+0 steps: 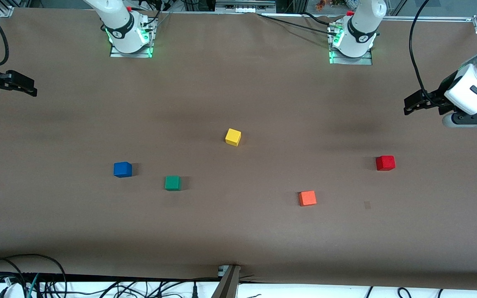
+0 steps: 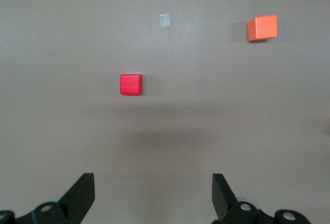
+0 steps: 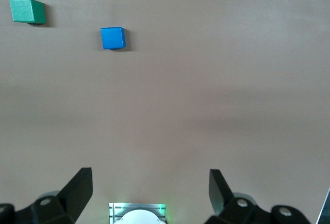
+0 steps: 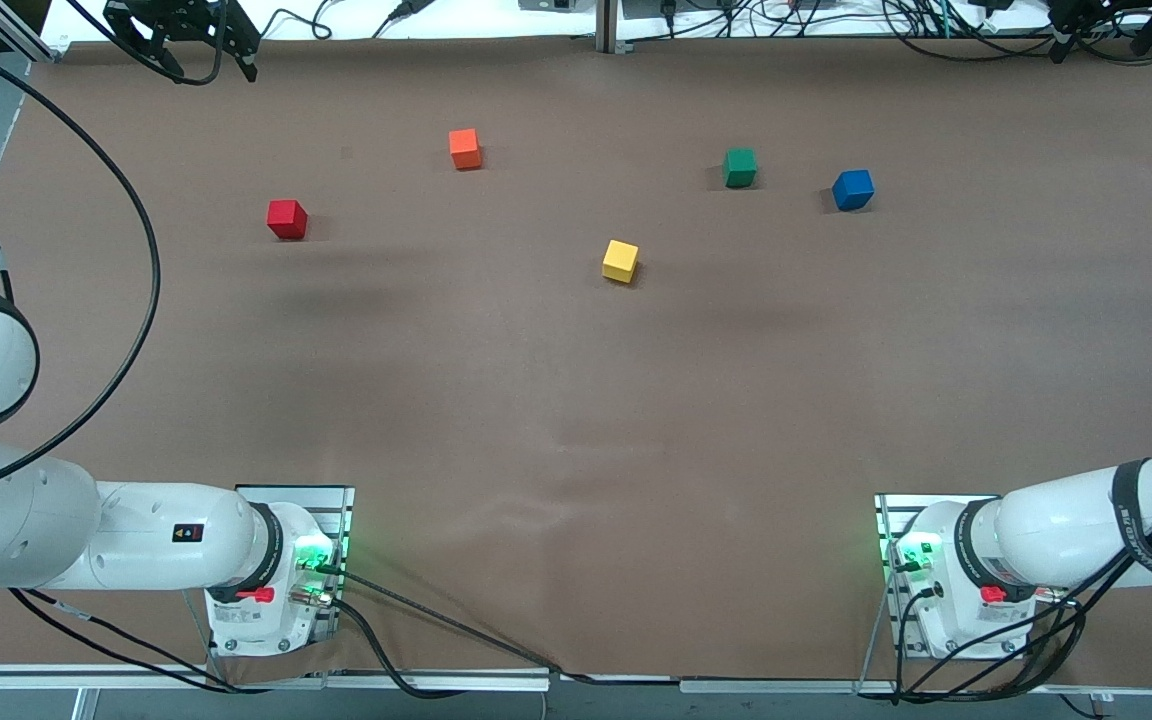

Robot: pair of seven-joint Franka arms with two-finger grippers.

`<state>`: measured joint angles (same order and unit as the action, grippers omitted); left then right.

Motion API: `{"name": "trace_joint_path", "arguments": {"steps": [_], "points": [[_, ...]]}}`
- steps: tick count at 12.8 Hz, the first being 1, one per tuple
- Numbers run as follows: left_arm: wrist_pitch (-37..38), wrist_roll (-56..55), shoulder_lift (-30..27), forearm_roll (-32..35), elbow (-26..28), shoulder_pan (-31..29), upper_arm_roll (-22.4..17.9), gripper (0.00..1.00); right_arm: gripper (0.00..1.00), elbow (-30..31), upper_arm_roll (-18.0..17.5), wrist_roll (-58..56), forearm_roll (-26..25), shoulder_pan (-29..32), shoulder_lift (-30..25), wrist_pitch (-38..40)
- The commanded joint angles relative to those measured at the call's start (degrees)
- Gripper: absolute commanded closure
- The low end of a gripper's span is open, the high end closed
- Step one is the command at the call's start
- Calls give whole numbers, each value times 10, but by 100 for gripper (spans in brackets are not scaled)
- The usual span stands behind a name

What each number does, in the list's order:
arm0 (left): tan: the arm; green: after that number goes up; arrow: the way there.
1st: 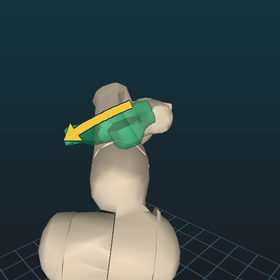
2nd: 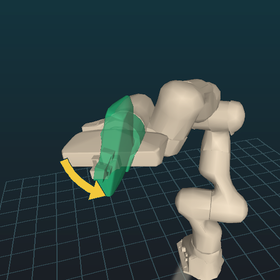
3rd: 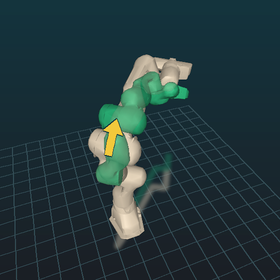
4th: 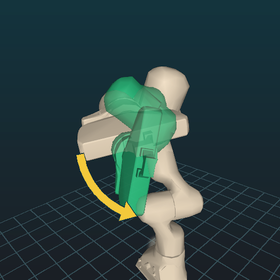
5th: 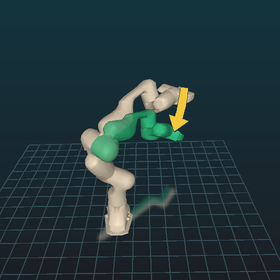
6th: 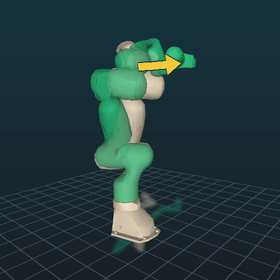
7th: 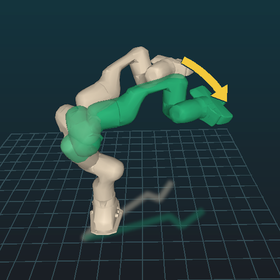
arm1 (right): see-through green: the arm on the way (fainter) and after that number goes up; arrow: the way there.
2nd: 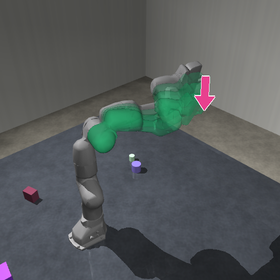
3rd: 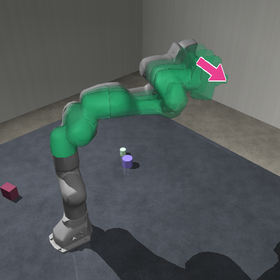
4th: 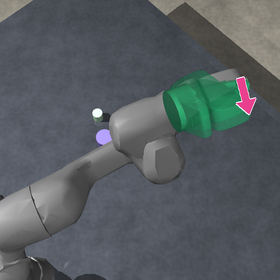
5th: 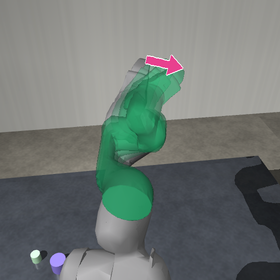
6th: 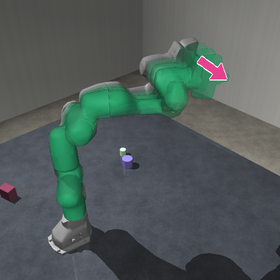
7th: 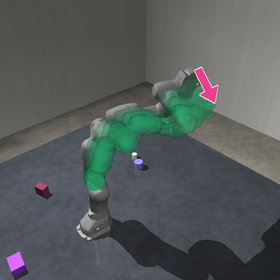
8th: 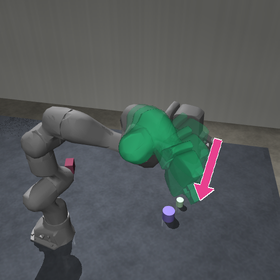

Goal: Pass red block to right arm, stack on blue
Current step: 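Lower the left gripper over the red cube and close on it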

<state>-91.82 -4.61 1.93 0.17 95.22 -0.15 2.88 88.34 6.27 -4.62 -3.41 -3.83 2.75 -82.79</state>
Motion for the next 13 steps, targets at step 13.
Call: {"name": "trace_joint_path", "arguments": {"steps": [13], "points": [[-296,120,140,9,118,-76,-1,0,0,-11,-1,-9,0,6,5,1]]}}
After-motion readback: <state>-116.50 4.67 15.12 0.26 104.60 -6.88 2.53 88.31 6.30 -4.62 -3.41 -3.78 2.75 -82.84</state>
